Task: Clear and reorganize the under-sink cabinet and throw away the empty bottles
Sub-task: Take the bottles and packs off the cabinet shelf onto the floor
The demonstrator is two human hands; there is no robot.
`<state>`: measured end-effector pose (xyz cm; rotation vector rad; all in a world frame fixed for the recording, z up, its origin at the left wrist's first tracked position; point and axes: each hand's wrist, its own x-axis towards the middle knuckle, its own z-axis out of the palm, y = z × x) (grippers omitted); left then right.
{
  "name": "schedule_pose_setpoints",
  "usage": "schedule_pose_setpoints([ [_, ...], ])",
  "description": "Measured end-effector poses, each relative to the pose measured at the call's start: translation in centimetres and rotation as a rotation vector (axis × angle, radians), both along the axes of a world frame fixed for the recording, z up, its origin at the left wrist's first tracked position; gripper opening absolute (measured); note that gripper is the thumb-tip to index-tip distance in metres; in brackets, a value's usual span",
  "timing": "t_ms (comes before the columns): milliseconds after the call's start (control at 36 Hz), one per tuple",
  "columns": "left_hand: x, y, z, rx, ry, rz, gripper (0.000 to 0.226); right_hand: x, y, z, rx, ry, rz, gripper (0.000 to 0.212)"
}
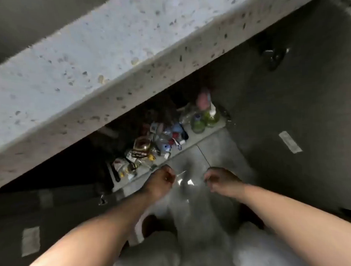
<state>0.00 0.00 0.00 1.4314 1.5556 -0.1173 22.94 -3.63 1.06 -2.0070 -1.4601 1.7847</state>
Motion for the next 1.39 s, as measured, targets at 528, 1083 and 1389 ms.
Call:
schedule_pose_setpoints([
  [528,-8.3,9.7,-16.9,0.801,0.328,0.028,0.03,-5.2,11.0,-22.6,0.449,0.02,0.069,0.013],
  [1083,-22.0,5.0,-22.3,0.283,0.273,0.897,0.107,-20.2,7.0,-21.1,0.36,-0.091,0.27,0.032],
  [1389,-22.6,5.9,-24.7,0.292,0.166,1.012,0.072,-27.1,7.0,-25.9,0.393,-0.345,0.065,0.037],
])
